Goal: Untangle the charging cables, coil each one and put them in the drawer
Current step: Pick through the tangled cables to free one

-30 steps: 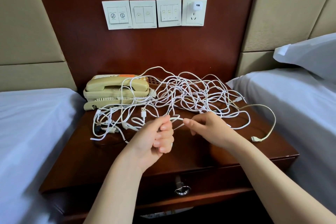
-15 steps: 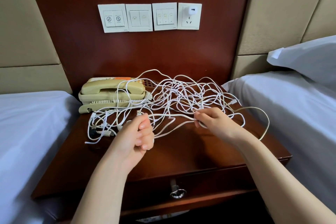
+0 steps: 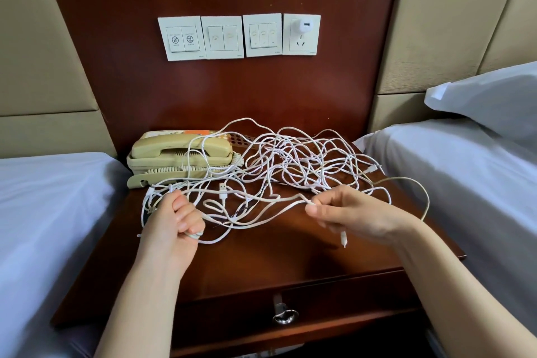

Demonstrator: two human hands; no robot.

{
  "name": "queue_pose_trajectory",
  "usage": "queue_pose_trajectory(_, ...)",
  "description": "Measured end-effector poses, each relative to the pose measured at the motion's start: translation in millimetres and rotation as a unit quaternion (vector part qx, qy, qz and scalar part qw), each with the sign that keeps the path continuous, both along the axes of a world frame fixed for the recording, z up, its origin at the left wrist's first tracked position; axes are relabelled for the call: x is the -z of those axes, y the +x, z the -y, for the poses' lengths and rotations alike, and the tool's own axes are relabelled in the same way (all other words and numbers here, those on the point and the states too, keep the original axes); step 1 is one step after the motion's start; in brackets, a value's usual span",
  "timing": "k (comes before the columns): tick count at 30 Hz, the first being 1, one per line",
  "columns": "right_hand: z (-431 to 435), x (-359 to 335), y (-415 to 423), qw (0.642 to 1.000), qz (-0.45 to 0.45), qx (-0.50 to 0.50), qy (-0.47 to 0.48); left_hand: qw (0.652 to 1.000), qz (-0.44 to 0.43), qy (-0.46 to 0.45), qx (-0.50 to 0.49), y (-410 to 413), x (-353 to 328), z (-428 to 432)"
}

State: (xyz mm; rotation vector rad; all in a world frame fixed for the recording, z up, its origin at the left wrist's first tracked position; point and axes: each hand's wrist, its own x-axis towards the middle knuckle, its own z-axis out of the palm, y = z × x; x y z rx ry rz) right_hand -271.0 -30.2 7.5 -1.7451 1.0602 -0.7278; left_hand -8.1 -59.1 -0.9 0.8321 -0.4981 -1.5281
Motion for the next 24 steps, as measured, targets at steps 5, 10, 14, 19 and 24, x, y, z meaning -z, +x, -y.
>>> queue_pose_trajectory(5,-4,-5,0,0.999,0.024,0.040,-0.004,1.000,-0.012,0.005,-0.009,1,1,0)
queue_pose_trajectory(10,-5,-3,4,0.995,-0.043,0.065,0.062,0.999,0.007,-0.009,0.034,0,-2,-6)
queue_pose_trajectory(14,-6,3,15,0.967,-0.245,0.066,-0.031,0.995,0.037,-0.025,0.086,-8,-3,-17)
queue_pose_trajectory(19,-7,8,35,0.963,-0.261,0.032,-0.067,0.985,0.109,-0.036,0.131,-26,-4,-26)
queue_pose_trajectory(24,-5,6,42,0.982,-0.118,0.093,-0.111,0.980,0.136,-0.044,0.142,-33,-6,-30)
